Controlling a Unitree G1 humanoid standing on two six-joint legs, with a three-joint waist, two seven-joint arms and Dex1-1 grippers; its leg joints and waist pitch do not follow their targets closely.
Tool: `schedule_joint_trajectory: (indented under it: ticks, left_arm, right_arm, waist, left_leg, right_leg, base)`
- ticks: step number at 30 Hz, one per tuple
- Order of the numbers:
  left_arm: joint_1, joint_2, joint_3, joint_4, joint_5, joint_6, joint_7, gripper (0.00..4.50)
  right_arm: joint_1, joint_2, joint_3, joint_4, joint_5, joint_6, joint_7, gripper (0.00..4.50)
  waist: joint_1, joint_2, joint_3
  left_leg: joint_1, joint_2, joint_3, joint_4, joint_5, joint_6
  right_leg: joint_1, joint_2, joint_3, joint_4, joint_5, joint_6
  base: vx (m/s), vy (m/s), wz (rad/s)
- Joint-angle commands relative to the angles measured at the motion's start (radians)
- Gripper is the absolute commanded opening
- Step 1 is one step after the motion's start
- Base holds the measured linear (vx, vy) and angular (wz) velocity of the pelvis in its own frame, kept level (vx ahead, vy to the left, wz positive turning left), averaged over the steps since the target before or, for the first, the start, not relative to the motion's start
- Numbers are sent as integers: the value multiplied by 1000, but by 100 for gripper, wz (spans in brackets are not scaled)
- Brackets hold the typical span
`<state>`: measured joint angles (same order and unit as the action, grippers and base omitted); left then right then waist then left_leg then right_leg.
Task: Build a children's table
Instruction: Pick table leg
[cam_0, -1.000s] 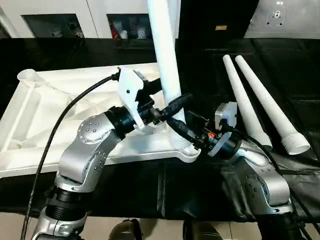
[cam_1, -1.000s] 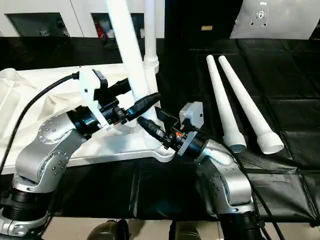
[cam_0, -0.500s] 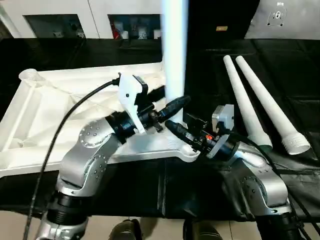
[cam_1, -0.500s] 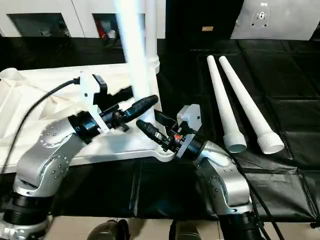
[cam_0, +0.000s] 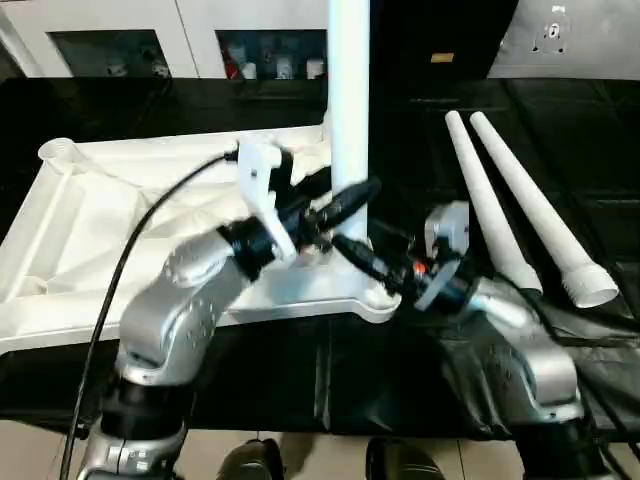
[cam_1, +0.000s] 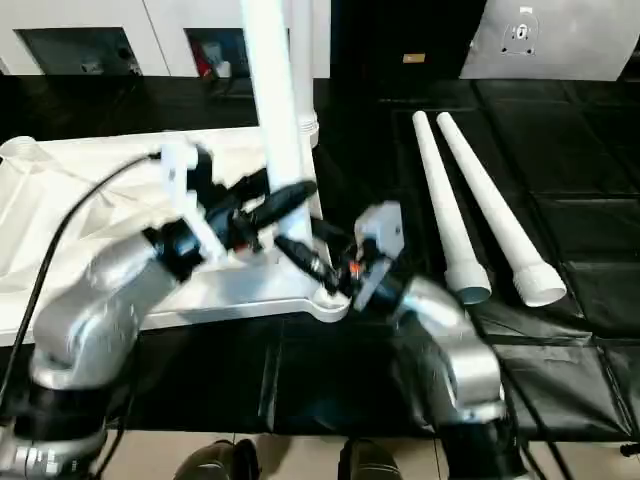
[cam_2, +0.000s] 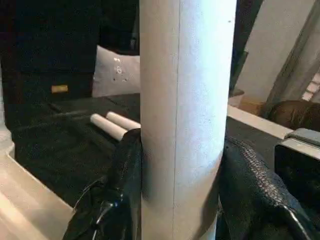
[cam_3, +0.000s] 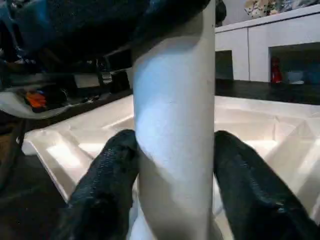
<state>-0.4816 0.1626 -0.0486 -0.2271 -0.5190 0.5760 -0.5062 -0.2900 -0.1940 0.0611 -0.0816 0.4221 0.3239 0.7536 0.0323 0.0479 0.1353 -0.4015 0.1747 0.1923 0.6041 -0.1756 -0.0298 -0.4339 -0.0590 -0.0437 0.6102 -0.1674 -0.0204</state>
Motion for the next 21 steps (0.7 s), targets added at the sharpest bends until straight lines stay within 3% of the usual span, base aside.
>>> schedule_joint_trajectory:
  ticks: [1, 2, 10, 11, 13, 15, 16, 21]
  left_arm:
    - [-21, 12, 38, 5, -24, 29, 21, 188]
    - [-28, 16, 45, 9, -32, 40, 21, 188]
    - [-95, 18, 130, 36, -176, 179, 21, 188]
    - [-109, 34, 148, 47, -231, 202, -24, 188]
    - [-116, 56, 145, 52, -249, 210, -74, 188]
    - [-121, 75, 136, 54, -251, 222, -105, 188]
    - [-127, 101, 115, 55, -236, 219, -145, 188]
    - [-144, 157, 27, 55, -161, 147, -246, 188]
  right_arm:
    - [-6, -13, -14, -41, 36, 47, 11, 276]
    - [-9, -17, -20, -45, 45, 59, 11, 276]
    - [-81, -58, -130, -55, 212, 210, 3, 341]
    - [-104, -114, -171, -67, 340, 374, 28, 350]
    - [-111, -162, -180, -71, 395, 447, 75, 378]
    - [-113, -185, -179, -70, 403, 458, 105, 378]
    - [-121, -211, -168, -63, 386, 462, 127, 395]
    - [-146, -290, -83, -50, 282, 408, 200, 395]
  waist:
    - [1, -13, -86]
    - [2, -18, -88]
    - [6, -19, -91]
    - [6, -20, -90]
    - [11, -18, -89]
    - [16, -21, -91]
    - [16, -20, -92]
    - [17, -22, -92]
  left_leg:
    - [20, 40, -22, -58, -97, 100]
    - [18, 40, -22, -57, -87, 100]
    - [19, 37, -20, -53, -58, 115]
    - [19, 31, -19, -52, -55, 118]
    - [21, 32, -21, -52, -48, 122]
    - [18, 34, -21, -52, -50, 121]
    - [19, 34, -20, -51, -48, 118]
    - [20, 38, -21, -53, -58, 97]
  right_leg:
    - [69, -64, 43, -71, -185, -214]
    - [70, -63, 43, -69, -170, -212]
    - [69, -61, 40, -66, -154, -229]
    - [73, -60, 40, -66, -155, -233]
    - [71, -57, 40, -69, -169, -225]
    - [71, -60, 39, -68, -182, -209]
    - [70, -62, 39, -70, -189, -204]
    - [69, -65, 40, -69, -214, -193]
  base:
    - [0, 0, 0]
    - [0, 0, 0]
    - [0, 0, 0]
    - [0, 0, 0]
    - [0, 0, 0]
    - [0, 0, 0]
    - [0, 0, 0]
    - [0, 0, 0]
